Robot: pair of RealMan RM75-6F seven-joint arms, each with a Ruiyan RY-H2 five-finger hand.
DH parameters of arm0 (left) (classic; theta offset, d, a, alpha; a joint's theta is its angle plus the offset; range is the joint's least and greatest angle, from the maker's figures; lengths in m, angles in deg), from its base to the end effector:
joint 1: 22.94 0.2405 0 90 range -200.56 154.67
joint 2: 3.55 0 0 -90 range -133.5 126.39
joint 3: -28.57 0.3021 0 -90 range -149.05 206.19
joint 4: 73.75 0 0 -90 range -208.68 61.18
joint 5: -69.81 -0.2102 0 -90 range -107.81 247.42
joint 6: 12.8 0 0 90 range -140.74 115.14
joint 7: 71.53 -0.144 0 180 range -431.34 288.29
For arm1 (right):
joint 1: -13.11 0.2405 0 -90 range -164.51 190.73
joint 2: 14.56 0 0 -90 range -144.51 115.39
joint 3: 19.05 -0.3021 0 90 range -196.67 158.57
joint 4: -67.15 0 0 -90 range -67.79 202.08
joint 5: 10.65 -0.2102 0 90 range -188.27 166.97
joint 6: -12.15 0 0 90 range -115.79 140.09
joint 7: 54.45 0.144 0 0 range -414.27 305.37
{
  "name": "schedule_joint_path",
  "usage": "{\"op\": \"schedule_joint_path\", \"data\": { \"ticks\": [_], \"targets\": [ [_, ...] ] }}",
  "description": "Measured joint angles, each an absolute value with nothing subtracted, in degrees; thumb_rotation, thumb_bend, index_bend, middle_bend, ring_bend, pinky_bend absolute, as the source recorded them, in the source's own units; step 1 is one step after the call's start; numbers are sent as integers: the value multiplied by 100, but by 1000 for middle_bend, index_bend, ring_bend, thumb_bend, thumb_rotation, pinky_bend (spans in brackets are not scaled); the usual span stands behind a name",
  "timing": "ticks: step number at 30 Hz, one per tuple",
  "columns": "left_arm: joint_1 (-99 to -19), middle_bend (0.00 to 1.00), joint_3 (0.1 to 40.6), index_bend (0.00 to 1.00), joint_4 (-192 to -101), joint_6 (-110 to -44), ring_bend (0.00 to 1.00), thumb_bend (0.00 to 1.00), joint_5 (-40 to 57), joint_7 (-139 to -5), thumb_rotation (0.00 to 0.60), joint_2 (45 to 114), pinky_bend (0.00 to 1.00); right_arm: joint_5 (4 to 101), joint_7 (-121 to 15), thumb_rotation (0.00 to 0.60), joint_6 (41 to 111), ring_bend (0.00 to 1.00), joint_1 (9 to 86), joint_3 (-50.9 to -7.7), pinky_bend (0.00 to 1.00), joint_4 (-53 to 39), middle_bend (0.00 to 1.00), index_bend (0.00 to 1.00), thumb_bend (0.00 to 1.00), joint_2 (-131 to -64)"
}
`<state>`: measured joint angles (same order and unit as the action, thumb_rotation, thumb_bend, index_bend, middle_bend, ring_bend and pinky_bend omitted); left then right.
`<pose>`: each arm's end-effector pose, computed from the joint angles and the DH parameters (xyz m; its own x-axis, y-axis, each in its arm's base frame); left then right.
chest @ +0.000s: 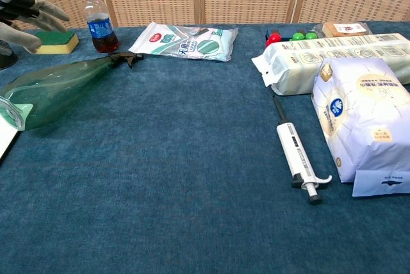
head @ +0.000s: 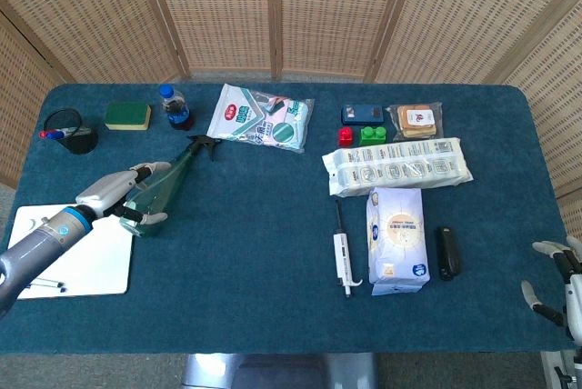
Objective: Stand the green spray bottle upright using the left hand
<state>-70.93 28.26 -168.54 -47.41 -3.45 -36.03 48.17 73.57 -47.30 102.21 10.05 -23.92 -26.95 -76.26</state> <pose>-0.2336 0.3790 0.1668 0.1046 0.5895 0.8010 0.9944 -0.0729 -0.0762 -0.3673 -0.1412 0.2095 0.2964 0.0811 0.9516 -0.9494 0.1338 0.2843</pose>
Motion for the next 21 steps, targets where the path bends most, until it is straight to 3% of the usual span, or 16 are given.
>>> {"op": "schedule_joint_path", "data": {
  "ticks": [7,21],
  "targets": [
    [-7071,59,2789,36,-16697,-4450,5,271,542,-4258,370,4738,214,7352,-4734,600,10119,105,1071,-2390,170,-2660,283,262,366,-7678],
    [-7568,0,3239,0,-16410,-4229,0,271,2457,-6316,383,5013,211,7335,-4586,600,10042,105,1128,-2384,170,-2515,283,263,366,-7765]
  ]
}}
